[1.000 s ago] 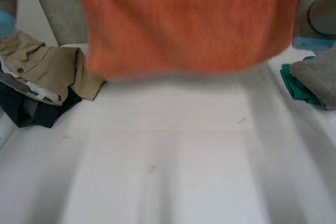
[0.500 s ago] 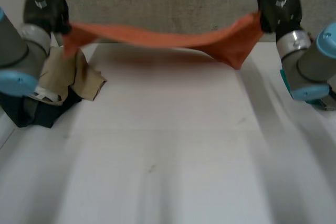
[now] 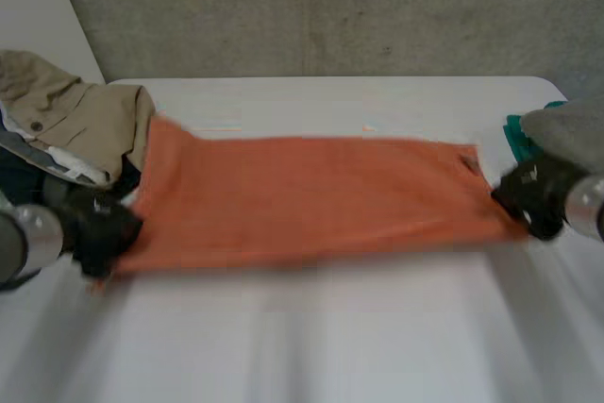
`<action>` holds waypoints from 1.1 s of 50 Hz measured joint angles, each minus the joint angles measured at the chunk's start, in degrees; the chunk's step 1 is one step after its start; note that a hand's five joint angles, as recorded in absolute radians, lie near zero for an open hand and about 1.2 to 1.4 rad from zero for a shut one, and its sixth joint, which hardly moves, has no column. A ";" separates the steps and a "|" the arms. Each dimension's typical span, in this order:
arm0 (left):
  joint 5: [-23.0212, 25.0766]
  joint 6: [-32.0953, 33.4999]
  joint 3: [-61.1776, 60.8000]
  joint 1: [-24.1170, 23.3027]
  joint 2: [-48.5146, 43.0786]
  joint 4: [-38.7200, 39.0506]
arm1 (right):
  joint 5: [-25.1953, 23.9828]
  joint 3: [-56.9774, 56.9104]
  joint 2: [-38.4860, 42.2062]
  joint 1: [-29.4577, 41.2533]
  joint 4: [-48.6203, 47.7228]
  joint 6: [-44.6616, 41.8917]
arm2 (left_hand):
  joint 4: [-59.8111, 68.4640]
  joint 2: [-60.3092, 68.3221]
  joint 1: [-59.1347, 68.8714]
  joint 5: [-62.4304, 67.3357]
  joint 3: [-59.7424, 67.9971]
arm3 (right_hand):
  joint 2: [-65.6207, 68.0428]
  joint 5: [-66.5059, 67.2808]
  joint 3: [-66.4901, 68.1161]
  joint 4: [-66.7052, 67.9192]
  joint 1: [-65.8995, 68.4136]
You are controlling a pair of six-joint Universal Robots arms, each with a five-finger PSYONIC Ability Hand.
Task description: Fold the laundry.
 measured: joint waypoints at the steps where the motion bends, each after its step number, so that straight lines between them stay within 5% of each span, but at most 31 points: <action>1: -0.04 0.82 -0.44 0.10 0.29 -0.78 | 0.07 0.42 -0.25 -0.15 0.82 -0.82 | 0.00 0.00 0.00 0.00 0.00 | 0.00 0.00 0.00 0.00 0.00; 5: -0.05 6.77 -2.92 0.25 2.44 -5.57 | 0.50 4.43 -1.93 -1.05 4.77 -6.92 | 0.00 0.00 0.00 0.00 0.00 | 0.00 0.00 0.00 0.00 0.00; 12: -0.91 3.41 1.78 -2.84 0.67 -2.78 | 0.91 5.27 -0.60 -0.65 -0.45 -5.19 | 0.00 0.00 0.00 0.00 0.00 | 0.00 0.02 0.00 0.00 0.00; 36: -5.46 -8.49 44.62 -10.69 -28.91 16.10 | 8.41 -6.87 15.10 2.87 -29.76 13.55 | 0.00 0.00 0.00 0.01 0.00 | 0.00 0.02 0.00 0.00 0.00; 52: -8.63 -8.14 66.68 -14.26 -47.10 14.20 | 15.94 -17.65 26.22 5.33 -34.58 12.73 | -0.05 -0.05 -0.14 -0.03 -0.05 | -0.33 -0.41 -0.48 -0.56 0.00; 54: -8.58 -8.07 67.61 -14.69 -47.99 14.38 | 16.36 -18.56 27.29 5.51 -34.59 12.40 | -9.90 -9.68 -10.34 -7.81 -9.60 | -9.42 -9.76 -9.97 -10.06 -6.41; 55: -8.53 -8.02 68.10 -14.96 -48.47 14.56 | 16.66 -19.30 28.13 5.66 -34.61 12.12 | -22.68 -23.63 -25.21 -20.17 -23.24 | -22.19 -21.15 -22.24 -21.02 -18.36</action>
